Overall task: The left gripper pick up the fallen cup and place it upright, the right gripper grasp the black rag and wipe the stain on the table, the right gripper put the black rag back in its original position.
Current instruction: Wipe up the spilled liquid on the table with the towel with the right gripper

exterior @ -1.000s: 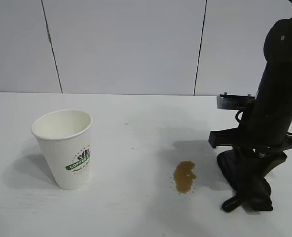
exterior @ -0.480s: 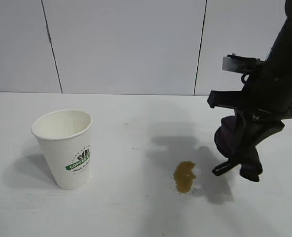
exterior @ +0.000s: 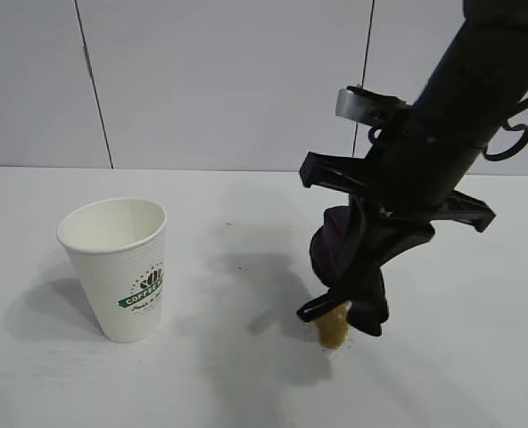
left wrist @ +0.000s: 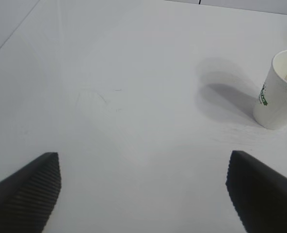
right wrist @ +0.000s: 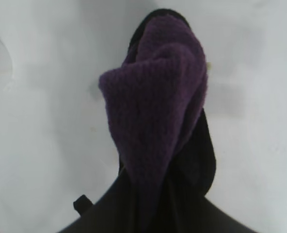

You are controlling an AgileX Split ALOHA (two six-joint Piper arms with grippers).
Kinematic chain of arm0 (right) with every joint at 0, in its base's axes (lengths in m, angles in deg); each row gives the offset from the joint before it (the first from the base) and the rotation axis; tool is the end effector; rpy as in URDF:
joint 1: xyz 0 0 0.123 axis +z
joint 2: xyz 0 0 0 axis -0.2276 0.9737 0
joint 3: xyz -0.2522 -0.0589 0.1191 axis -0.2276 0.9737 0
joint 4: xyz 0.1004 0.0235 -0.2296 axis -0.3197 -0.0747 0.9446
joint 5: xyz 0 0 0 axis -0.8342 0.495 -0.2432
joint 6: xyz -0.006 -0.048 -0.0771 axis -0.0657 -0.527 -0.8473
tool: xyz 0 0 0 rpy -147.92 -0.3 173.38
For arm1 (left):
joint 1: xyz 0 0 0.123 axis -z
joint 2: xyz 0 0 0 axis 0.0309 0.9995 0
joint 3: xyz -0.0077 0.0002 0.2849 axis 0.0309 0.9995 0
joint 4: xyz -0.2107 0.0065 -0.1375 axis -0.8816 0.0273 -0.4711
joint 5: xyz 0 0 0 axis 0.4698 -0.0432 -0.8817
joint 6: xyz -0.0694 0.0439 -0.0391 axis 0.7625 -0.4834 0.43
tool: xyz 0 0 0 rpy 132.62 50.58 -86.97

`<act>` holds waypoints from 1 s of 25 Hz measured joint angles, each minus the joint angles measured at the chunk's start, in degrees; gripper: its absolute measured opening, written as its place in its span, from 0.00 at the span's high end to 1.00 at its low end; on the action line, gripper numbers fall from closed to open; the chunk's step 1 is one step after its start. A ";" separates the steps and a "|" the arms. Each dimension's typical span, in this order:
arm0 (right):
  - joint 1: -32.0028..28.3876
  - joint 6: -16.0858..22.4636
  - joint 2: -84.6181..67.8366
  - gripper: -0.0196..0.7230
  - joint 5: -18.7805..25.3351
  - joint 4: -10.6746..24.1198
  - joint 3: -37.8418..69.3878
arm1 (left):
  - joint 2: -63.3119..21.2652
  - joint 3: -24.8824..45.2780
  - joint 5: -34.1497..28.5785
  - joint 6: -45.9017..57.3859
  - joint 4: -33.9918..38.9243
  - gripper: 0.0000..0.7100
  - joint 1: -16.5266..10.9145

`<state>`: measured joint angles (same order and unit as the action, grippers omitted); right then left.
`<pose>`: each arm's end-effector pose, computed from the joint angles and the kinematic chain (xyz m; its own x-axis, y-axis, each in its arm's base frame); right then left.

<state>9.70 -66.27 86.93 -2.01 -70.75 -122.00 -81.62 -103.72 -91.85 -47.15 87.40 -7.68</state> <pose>0.3099 0.1556 0.1748 -0.9642 -0.1555 -0.2146 -0.2169 0.9283 0.3019 -0.0078 -0.0022 0.2665 -0.5132 -0.0474 -0.8570 -0.0872 0.9962 -0.0029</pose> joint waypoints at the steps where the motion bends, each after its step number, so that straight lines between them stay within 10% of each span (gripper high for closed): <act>1: 0.69 0.00 0.80 0.89 -0.55 -0.05 0.00 | 0.00 0.00 0.00 0.00 0.00 0.06 0.00; 16: 2.16 -0.19 9.24 0.89 -8.41 1.79 -0.06 | 0.00 0.00 0.00 0.00 0.00 0.06 0.00; 25: 1.14 1.46 10.26 0.89 -2.43 8.27 -2.82 | 0.00 0.00 0.00 0.00 0.00 0.06 0.00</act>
<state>10.83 -64.81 97.20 -4.44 -62.48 -124.82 -81.62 -103.72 -91.85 -47.15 87.40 -7.68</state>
